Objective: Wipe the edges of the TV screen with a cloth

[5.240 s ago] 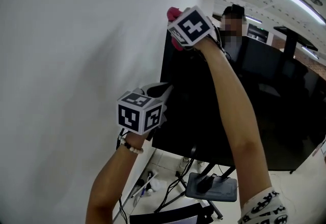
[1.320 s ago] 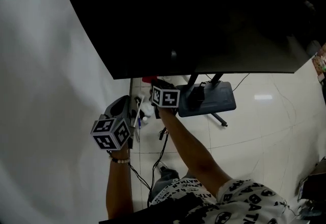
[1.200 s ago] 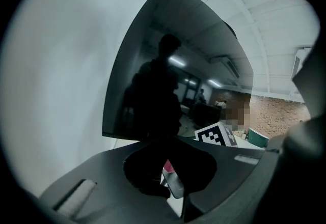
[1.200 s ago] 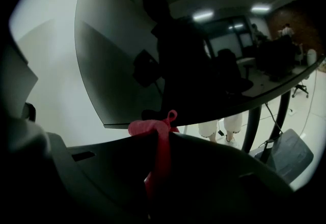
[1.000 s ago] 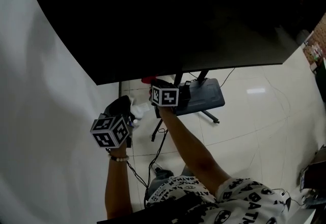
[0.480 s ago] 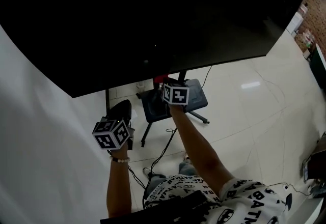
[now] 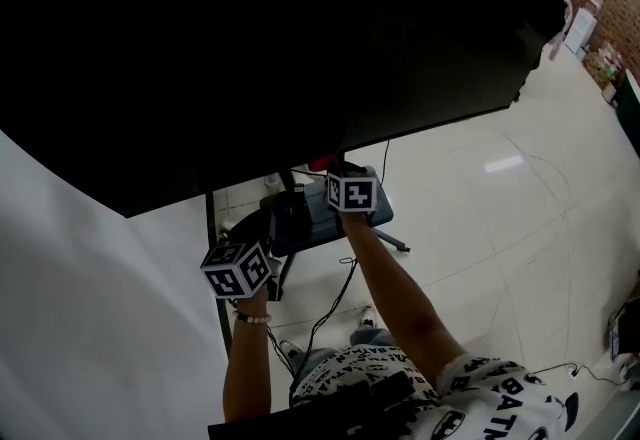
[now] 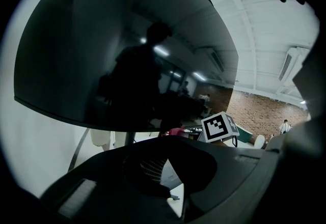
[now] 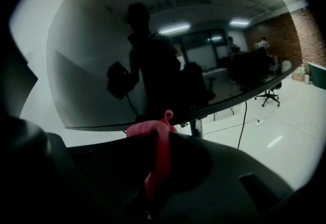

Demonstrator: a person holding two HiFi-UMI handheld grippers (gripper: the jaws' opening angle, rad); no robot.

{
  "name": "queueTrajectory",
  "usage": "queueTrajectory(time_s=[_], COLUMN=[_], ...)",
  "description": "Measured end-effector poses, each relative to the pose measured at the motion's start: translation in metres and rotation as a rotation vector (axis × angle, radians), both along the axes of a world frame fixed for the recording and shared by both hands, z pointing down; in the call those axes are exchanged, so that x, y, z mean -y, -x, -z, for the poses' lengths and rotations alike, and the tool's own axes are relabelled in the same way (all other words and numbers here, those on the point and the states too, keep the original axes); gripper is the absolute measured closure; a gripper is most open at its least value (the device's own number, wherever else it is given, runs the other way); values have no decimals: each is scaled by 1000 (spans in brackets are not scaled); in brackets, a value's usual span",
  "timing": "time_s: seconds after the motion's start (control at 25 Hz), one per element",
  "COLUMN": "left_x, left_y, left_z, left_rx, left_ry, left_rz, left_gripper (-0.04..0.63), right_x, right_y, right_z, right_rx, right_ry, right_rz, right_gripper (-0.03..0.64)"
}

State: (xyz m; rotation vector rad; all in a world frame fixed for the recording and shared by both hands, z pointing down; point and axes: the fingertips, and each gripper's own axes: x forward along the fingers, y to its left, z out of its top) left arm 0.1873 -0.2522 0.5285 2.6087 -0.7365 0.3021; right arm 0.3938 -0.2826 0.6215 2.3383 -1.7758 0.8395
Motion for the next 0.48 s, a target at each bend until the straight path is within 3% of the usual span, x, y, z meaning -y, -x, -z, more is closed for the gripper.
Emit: queueTrajectory(time_s=[0.48], left_x=[-35], left_y=[-53], left_z=[6], left_rx=[14], left_ry=[19], left_rz=[26], left_gripper=[601], right_x=[-28], right_y=[-53], right_z=[13], right_rx=[27], right_ry=[-26], right_rz=[19], right_gripper=[558])
